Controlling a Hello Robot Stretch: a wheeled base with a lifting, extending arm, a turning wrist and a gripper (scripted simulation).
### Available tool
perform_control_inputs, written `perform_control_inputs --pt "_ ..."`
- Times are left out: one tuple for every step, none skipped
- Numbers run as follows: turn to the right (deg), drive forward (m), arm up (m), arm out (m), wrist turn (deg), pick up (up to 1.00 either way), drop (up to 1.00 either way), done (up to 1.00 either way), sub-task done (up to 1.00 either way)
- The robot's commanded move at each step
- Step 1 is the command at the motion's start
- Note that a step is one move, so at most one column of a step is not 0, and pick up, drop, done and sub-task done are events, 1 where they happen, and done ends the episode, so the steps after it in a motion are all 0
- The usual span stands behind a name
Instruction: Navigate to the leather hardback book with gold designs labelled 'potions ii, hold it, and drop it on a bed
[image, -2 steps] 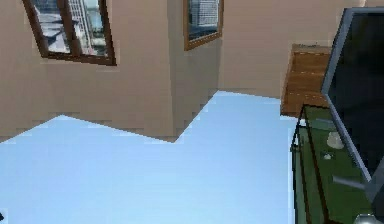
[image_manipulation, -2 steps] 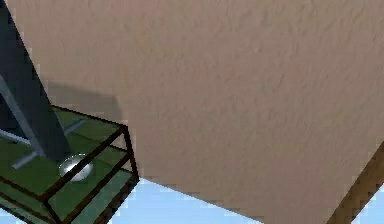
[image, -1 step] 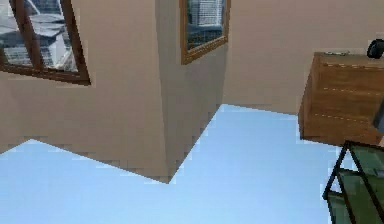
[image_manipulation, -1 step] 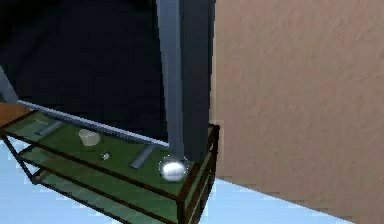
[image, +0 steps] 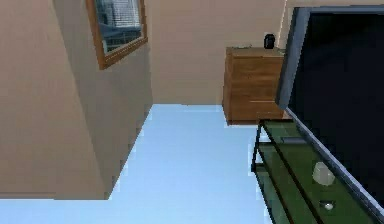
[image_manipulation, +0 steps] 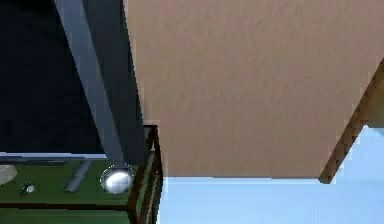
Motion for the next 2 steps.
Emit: perform_control_inputs --pt "0.0 1.0 0.0 0.0 0.0 0.0 0.0 0.0 0.0" --pt "0.0 1.0 0.0 0.0 0.0 0.0 0.0 0.0 0.0"
